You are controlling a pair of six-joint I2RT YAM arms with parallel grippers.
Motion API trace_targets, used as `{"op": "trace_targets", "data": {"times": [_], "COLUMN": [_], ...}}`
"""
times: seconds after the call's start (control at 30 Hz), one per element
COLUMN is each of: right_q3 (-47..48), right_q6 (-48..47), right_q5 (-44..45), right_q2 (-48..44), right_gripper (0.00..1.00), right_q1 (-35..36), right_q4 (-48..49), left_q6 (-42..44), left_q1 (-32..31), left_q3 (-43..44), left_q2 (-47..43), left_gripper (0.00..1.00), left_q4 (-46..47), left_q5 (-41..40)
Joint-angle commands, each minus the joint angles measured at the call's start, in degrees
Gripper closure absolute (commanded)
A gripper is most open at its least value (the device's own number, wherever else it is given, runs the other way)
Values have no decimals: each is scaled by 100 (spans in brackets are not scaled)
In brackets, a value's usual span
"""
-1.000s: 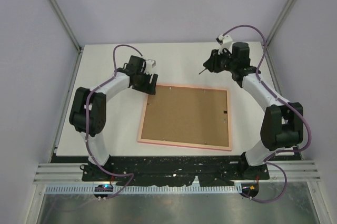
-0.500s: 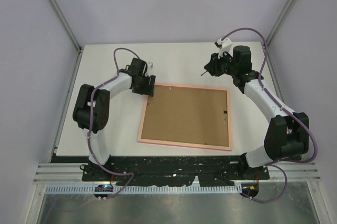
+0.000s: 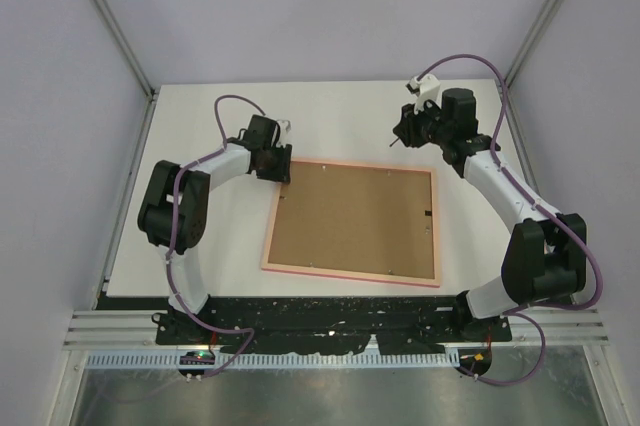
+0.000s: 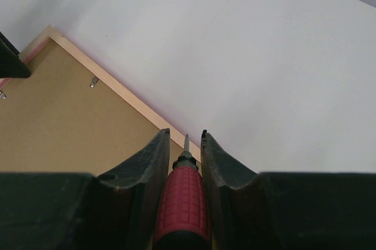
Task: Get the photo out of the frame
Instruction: Release the photo frame item from the photo frame.
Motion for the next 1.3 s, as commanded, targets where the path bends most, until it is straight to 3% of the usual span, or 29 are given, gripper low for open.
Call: {"op": "trace_targets", "data": {"times": [0.0, 0.2, 0.53, 0.83, 1.27], "right_q3": [299, 142, 88, 607, 124], "right_q6": [-248, -283, -344, -951, -564], "right_q5": [32, -4, 146, 198, 418], "right_q2": [96, 167, 334, 606, 607], "right_gripper": [92, 92, 92, 92, 92], "right_q1": [8, 0, 9, 52, 96], "right_q4": [-313, -341, -428, -1386, -596], "left_q6": [30, 30, 48, 83, 109], "left_q1": [-40, -67, -111, -172, -181], "left_q3": [-110, -163, -145, -145, -128], "left_q2": [-149, -185, -158, -150, -141], "left_gripper": [60, 66, 88, 89, 88], "left_q4": [246, 316, 316, 316, 307], "left_q5": [-177, -317, -449, -537, -546]}}
